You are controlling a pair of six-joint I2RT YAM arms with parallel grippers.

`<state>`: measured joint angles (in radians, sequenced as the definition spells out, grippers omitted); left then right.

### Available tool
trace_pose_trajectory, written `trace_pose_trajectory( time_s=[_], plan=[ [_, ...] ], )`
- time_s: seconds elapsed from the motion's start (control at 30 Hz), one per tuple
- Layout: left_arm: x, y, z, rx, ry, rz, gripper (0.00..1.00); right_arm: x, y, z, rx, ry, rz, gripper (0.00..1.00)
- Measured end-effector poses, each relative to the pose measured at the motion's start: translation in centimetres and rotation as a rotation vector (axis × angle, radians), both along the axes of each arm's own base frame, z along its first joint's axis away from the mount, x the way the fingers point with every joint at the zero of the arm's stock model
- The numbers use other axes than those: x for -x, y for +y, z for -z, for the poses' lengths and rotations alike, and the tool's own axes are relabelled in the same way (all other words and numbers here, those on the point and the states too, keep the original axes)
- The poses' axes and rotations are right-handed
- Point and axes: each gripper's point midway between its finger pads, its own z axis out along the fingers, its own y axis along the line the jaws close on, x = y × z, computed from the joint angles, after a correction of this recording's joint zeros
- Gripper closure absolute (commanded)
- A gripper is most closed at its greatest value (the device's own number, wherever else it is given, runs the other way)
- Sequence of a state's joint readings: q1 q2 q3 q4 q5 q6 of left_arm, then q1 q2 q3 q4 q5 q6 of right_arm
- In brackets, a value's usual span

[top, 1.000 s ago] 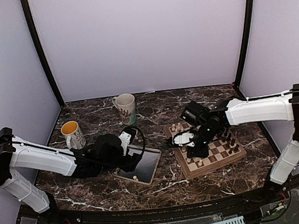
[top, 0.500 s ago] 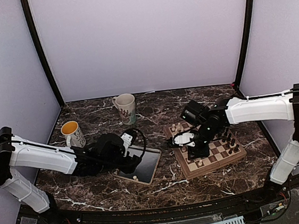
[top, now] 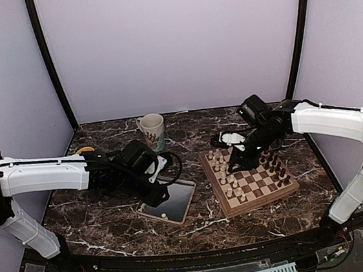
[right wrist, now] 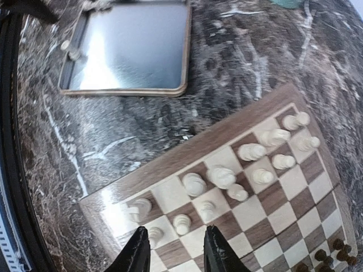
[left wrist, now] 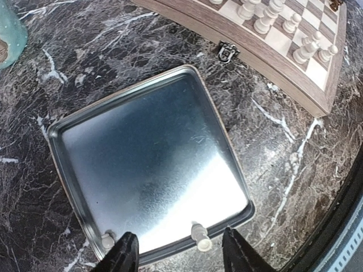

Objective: Set up the chess pieces on the board
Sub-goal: Pick up the rook from the storage box.

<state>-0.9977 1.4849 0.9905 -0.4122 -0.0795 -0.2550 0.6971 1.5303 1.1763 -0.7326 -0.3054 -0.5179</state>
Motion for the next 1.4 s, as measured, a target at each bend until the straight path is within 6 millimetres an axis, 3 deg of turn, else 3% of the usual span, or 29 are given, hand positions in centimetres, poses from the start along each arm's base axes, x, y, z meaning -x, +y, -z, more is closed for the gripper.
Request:
trace_pose_trajectory(
  time_s=[0.17, 0.3, 0.43, 0.73, 1.13, 1.4],
  plan=[
    [0.4, -0.6, 1.1, -0.102, 0.1, 0.035, 0.58, -3.6, -4.6, -0.2, -0.11, -0.021, 0.18, 0.66],
    [1.2, 0.0, 3.7, -0.216, 0.189, 0.05, 0.57, -3.9, -6.0, -0.5, -0.151, -0.061, 0.222, 0.63],
    [1.9, 0.4, 5.6, -0.296, 0.263, 0.071, 0.6, -3.7, -6.2, -1.7, -0.2, -0.107, 0.228, 0.62],
    [2.5, -0.1, 6.6, -0.313, 0.322, 0.096, 0.66, -4.2, -6.0, -2.2, -0.223, -0.125, 0.225, 0.62],
    [3.4, 0.3, 6.2, -0.315, 0.36, 0.111, 0.6, -4.2, -6.0, -2.2, -0.226, -0.124, 0.222, 0.62],
    [3.7, 0.3, 6.2, -0.318, 0.366, 0.12, 0.71, -4.2, -5.9, -1.6, -0.217, -0.11, 0.22, 0.61]
  ],
)
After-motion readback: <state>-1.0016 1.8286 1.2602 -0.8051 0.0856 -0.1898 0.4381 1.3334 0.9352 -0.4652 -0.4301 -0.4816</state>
